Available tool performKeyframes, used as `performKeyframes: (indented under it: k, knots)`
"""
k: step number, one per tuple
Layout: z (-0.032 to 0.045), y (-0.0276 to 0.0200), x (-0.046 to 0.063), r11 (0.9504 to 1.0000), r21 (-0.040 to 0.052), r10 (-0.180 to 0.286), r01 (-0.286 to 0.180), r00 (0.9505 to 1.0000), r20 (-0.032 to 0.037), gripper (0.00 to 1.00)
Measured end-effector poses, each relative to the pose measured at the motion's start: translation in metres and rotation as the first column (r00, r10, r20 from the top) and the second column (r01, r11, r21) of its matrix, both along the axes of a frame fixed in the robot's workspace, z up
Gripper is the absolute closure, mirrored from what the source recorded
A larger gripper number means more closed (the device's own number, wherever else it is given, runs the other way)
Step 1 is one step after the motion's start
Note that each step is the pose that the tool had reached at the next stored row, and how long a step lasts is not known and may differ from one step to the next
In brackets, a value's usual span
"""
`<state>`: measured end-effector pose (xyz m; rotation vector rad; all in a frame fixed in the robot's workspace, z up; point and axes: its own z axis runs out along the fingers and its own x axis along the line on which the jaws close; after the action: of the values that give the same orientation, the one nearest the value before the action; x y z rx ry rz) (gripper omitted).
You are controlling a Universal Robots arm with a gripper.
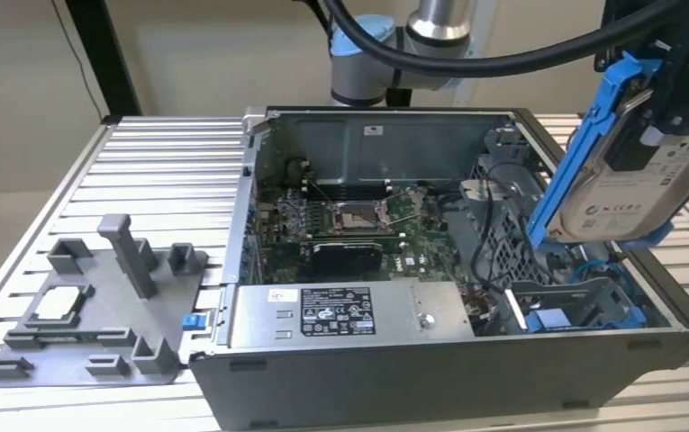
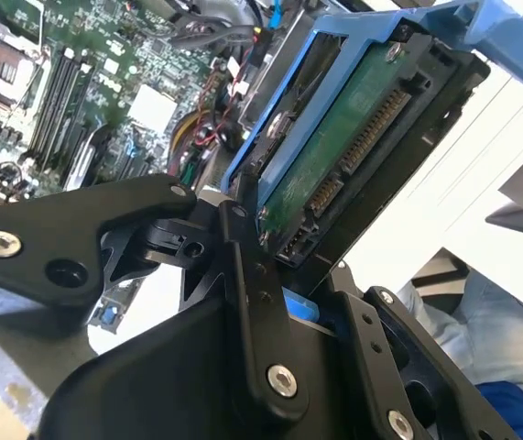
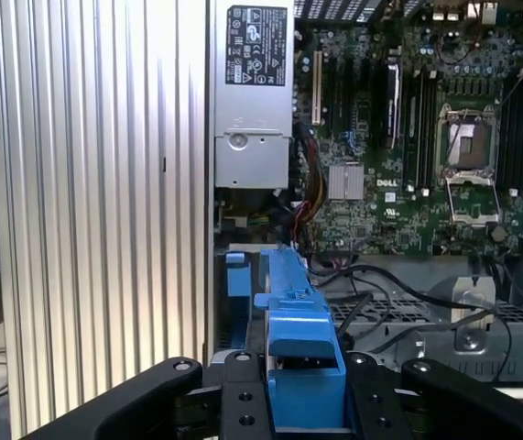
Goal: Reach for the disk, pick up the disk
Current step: 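Pick up the disk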
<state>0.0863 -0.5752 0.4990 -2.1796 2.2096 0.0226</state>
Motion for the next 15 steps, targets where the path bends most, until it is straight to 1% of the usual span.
performKeyframes:
  k: [6,13,15]
  knots:
    - [-0.0006,-0.0008,0.0066,1.0,0.0001,-0.002,0.002,1.0,0.0,1.0]
    - [-0.0008,-0.001,0.009,1.0,0.0001,-0.002,0.002,1.0,0.0,1.0]
    - [-0.001,-0.0023,0.0107,1.0,0.0,-0.002,0.002,1.0,0.0,1.0]
